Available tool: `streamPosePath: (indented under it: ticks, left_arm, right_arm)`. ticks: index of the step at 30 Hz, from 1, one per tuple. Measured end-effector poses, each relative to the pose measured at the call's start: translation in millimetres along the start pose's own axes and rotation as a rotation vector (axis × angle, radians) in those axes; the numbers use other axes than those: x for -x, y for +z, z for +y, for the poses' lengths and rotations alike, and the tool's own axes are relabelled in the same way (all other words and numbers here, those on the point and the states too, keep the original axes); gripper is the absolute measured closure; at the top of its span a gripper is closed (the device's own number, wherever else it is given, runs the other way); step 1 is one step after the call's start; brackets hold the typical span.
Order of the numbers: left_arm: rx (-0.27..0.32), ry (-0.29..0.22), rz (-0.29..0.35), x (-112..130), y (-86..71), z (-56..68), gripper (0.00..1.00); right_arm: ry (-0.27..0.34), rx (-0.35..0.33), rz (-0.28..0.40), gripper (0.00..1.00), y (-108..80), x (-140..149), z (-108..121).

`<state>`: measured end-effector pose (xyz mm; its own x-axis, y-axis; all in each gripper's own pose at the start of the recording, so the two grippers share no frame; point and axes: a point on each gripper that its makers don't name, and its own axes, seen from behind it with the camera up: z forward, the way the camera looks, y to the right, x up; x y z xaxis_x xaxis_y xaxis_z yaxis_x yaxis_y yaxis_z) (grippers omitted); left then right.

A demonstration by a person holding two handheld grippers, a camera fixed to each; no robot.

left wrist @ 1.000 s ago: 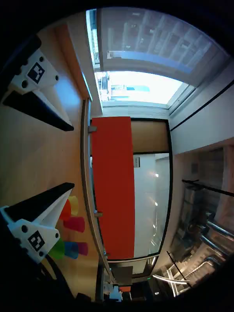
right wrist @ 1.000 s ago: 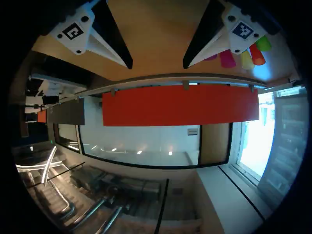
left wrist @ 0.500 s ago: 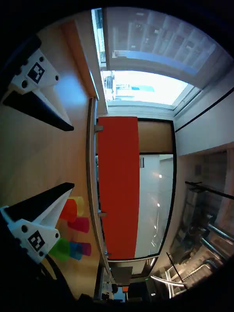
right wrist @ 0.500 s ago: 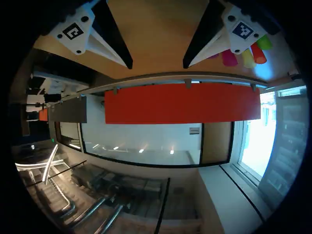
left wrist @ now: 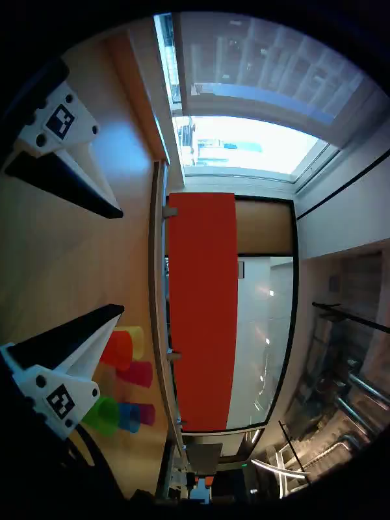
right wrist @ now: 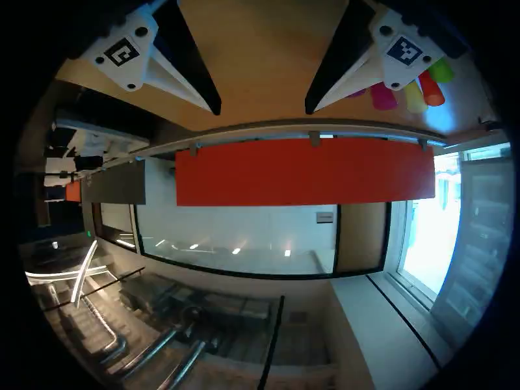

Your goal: Pour water

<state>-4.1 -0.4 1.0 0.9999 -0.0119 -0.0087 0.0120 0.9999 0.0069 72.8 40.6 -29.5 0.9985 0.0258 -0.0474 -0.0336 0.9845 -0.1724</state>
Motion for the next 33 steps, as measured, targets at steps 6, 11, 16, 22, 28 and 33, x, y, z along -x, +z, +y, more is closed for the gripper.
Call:
streamPosePath:
  ticks: [6, 11, 16, 22, 28, 33]
  left_arm:
    - [0.001, 0.000, -0.002, 0.0, -0.1, 0.0, 0.02]
    - [0.002, 0.001, -0.004, 0.8, 0.1, 0.3, 0.02]
    - [0.002, 0.002, -0.004, 1.2, -0.3, 0.3, 0.02]
    - [0.001, 0.003, -0.004, 0.7, -0.6, 0.4, 0.02]
    - [0.002, 0.002, -0.004, 0.7, -0.6, 0.8, 0.02]
    - [0.002, 0.003, -0.004, 0.7, -0.6, 0.8, 0.02]
  right_arm:
    - [0.000, 0.000, -0.001, 0.00, -0.9, 0.8, 1.9]
    - [-0.002, -0.007, 0.002, 0.00, -2.0, -0.3, 0.5]
    - [-0.012, -0.012, 0.011, 0.00, -1.9, -3.7, 0.8]
    - [-0.020, -0.033, 0.011, 0.00, 0.1, 0.1, 0.7]
    - [-0.017, -0.055, -0.007, 0.00, 4.8, 20.8, 0.9]
    - [-0.011, -0.076, -0.017, 0.00, 11.0, 37.7, -3.7]
